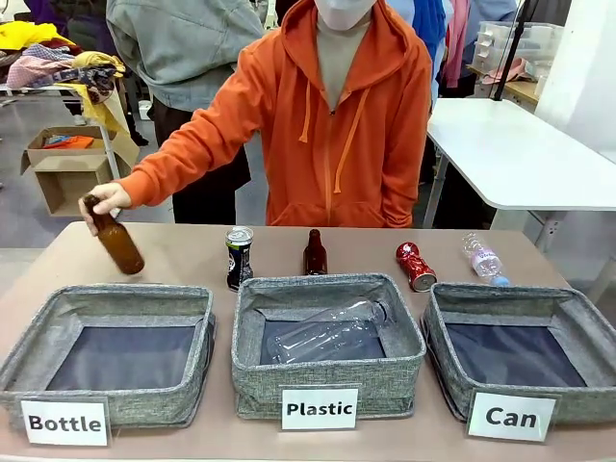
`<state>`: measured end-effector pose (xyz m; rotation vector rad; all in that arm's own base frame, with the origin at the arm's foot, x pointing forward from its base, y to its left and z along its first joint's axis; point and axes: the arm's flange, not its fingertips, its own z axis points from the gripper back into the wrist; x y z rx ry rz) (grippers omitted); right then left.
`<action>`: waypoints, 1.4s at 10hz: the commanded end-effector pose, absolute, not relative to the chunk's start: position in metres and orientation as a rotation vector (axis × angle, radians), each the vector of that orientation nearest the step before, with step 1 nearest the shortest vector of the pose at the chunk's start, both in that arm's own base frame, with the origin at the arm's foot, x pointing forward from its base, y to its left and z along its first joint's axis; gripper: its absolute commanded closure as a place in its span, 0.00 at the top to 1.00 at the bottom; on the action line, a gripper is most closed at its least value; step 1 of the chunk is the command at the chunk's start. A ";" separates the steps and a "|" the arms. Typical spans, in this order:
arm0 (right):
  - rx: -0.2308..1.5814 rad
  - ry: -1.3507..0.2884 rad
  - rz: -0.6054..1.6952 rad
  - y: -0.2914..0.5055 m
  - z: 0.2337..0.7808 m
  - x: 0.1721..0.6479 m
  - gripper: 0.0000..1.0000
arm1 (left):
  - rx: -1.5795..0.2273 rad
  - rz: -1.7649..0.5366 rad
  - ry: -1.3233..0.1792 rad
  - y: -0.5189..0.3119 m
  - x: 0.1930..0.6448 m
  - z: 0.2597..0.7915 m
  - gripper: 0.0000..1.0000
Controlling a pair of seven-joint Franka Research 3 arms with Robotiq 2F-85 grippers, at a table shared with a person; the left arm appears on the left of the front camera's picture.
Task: Sort the can waste into the basket.
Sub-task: Pick up the can waste from the table and place it in the right Fabric basket.
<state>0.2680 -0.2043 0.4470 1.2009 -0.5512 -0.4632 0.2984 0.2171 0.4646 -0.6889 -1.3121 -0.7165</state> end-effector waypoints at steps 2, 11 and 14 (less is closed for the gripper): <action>1.214 -0.583 -0.443 -0.206 0.448 0.270 1.00 | -0.707 -0.728 -1.375 0.212 0.300 0.467 1.00; 1.214 -0.583 -0.443 -0.206 0.448 0.270 1.00 | -0.790 -0.717 -1.415 0.226 0.295 0.450 1.00; 1.214 -0.583 -0.443 -0.206 0.448 0.270 1.00 | -0.786 -0.716 -1.416 0.222 0.292 0.439 1.00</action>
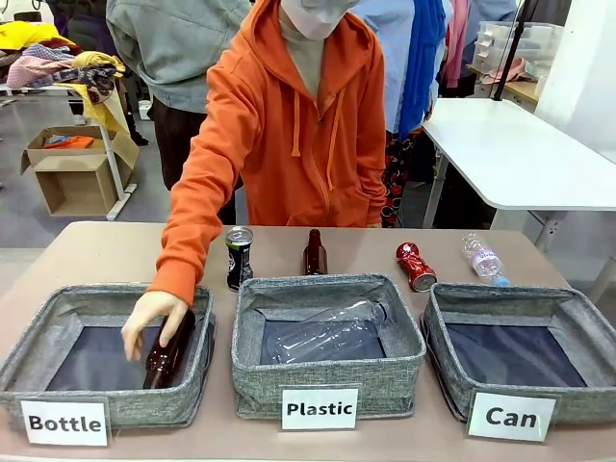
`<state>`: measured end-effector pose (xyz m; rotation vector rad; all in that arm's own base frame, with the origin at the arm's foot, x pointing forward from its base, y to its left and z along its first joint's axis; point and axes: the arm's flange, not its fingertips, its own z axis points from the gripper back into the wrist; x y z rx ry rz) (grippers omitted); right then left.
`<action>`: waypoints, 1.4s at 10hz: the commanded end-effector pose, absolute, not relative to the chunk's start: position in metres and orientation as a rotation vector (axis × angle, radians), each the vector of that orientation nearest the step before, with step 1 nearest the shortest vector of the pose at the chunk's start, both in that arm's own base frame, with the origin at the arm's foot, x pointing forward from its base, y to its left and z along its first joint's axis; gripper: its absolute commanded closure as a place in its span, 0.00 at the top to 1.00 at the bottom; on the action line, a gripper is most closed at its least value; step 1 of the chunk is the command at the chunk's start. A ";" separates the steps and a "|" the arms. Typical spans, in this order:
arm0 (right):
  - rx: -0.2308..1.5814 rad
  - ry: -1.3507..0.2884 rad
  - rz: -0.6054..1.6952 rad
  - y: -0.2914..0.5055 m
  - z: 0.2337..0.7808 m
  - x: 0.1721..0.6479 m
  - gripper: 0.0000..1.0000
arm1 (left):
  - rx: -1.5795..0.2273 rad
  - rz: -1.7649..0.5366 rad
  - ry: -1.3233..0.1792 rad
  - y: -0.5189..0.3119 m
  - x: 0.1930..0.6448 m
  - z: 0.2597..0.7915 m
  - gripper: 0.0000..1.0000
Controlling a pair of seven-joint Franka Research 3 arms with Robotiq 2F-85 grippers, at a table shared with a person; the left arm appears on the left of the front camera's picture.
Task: Sort the can waste into the basket.
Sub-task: Pick up the can waste from the table and place it in the right Fabric basket.
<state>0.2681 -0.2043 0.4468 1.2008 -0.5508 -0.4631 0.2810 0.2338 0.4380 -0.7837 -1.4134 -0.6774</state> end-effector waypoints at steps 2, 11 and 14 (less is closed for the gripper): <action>1.214 -0.583 -0.443 -0.206 0.448 0.270 1.00 | -0.757 -0.758 -1.389 0.206 0.300 0.446 1.00; 1.214 -0.583 -0.443 -0.206 0.448 0.270 1.00 | -0.640 -1.211 -0.980 -0.034 0.459 0.420 1.00; 1.214 -0.583 -0.443 -0.206 0.448 0.270 1.00 | -0.678 -1.219 -0.887 -0.079 0.513 0.391 1.00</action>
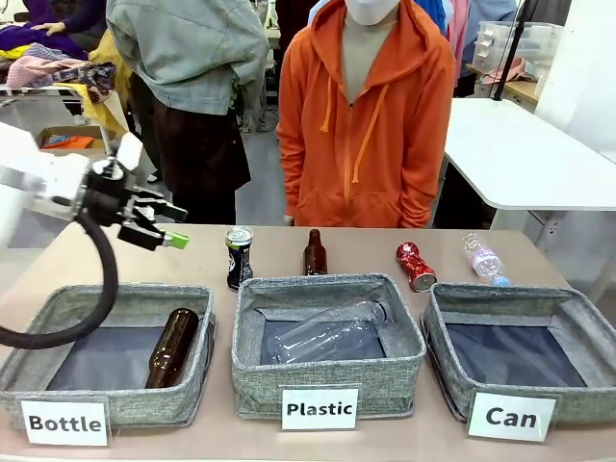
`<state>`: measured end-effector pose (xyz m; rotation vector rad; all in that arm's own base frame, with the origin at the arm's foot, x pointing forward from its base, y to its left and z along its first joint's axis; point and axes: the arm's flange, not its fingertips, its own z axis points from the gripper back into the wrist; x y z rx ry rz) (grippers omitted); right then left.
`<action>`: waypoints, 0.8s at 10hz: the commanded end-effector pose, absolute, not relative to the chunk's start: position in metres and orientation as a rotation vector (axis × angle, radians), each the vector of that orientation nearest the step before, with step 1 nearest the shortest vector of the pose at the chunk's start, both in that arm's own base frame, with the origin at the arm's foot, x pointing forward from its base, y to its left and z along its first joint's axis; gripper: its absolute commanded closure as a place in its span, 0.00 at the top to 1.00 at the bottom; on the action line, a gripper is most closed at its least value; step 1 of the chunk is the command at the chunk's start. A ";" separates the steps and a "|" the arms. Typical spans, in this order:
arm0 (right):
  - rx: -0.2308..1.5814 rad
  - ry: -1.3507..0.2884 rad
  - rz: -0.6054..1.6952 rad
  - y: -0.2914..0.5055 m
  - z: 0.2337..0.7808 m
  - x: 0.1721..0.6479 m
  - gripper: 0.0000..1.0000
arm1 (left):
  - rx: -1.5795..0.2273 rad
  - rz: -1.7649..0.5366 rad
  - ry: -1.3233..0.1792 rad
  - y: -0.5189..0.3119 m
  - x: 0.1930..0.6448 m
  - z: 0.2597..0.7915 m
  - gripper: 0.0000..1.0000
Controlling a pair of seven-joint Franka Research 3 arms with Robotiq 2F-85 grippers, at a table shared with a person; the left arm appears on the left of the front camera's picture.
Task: Sort the can waste into the basket.
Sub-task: Pick up the can waste from the table and place it in the right Fabric basket.
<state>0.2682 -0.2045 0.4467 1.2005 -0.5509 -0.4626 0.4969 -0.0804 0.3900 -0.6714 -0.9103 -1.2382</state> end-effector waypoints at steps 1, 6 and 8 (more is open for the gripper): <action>1.214 -0.583 -0.443 -0.206 0.448 0.270 1.00 | -0.709 -1.226 -0.840 -0.088 0.524 0.379 1.00; 1.214 -0.583 -0.443 -0.206 0.448 0.270 1.00 | -0.738 -1.185 -0.706 -0.116 0.563 0.331 1.00; 1.214 -0.583 -0.443 -0.206 0.448 0.270 1.00 | -0.729 -1.180 -0.692 -0.130 0.576 0.318 1.00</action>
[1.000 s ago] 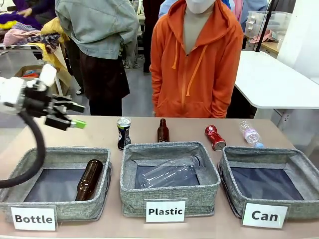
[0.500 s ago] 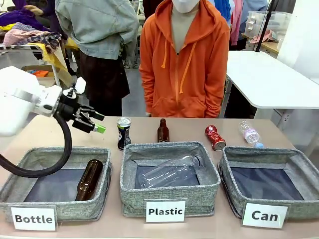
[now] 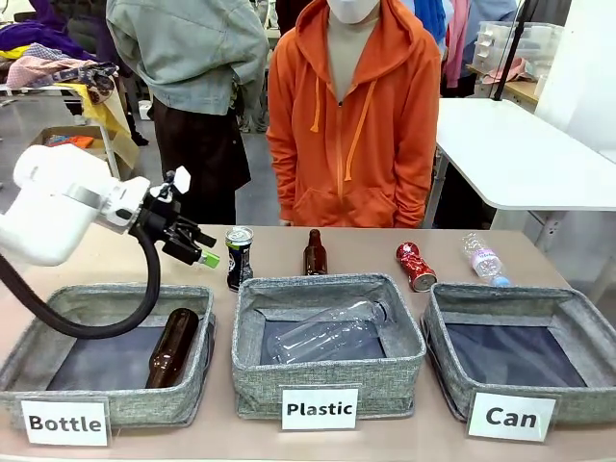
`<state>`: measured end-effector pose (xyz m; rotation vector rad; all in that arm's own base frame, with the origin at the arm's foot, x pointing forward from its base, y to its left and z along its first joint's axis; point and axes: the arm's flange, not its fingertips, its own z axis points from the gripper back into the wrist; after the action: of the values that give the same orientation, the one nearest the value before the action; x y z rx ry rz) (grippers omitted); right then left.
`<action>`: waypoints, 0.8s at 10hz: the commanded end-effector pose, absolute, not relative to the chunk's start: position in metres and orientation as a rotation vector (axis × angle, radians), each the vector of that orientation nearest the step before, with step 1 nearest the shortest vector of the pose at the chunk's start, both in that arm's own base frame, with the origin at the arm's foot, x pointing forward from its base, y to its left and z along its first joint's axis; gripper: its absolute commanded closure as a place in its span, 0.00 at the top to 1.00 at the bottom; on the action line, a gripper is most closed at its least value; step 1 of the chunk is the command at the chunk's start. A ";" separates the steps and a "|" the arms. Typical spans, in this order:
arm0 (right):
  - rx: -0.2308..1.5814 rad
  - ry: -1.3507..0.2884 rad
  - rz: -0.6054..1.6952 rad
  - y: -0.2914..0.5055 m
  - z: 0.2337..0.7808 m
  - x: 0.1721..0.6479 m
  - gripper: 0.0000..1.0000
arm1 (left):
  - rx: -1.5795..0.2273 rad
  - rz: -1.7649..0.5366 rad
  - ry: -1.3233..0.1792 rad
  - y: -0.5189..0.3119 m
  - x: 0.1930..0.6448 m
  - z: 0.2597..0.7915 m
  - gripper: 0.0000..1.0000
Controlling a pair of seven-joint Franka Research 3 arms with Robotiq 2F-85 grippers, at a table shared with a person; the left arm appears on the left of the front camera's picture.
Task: Sort the can waste into the basket.
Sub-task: Pick up the can waste from the table and place it in the right Fabric basket.
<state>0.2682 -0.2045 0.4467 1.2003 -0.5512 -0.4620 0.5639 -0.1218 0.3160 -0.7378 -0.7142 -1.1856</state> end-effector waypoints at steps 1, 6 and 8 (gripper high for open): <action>1.214 -0.583 -0.443 -0.206 0.448 0.270 1.00 | -0.689 -1.183 -0.687 -0.136 0.583 0.313 1.00; 1.214 -0.583 -0.443 -0.206 0.448 0.270 1.00 | -0.737 -1.249 -0.689 -0.166 0.585 0.299 1.00; 1.214 -0.583 -0.443 -0.206 0.448 0.270 1.00 | -0.756 -1.272 -0.732 -0.175 0.586 0.295 1.00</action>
<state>0.2682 -0.2045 0.4467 1.2002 -0.5514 -0.4617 0.5821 -0.1722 0.2975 -0.7506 -0.6922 -1.2493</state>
